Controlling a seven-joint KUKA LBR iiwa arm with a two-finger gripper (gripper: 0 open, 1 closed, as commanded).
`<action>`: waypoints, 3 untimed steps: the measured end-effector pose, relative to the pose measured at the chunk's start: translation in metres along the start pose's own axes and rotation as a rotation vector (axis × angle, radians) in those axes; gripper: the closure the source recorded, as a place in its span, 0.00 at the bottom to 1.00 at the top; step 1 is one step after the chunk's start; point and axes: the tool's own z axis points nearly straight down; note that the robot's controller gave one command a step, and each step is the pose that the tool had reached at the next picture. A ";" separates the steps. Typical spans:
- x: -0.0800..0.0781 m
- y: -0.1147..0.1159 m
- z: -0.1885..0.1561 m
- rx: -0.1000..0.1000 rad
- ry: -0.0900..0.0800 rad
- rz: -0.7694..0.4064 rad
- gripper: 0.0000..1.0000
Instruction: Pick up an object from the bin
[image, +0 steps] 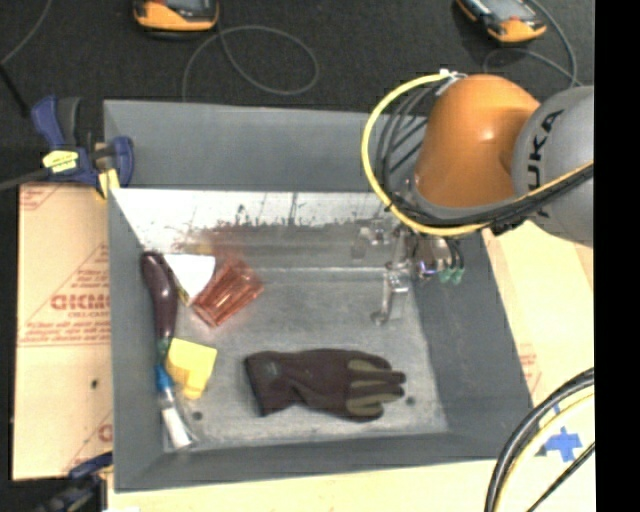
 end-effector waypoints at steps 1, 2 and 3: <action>0.047 0.023 0.015 -0.003 0.007 -0.010 0.00; 0.050 0.010 0.062 0.001 -0.007 -0.106 0.00; 0.064 0.006 0.109 -0.002 0.002 -0.121 0.00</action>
Offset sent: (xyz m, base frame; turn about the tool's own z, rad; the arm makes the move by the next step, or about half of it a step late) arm -0.0455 -0.0054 -0.0979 -0.1698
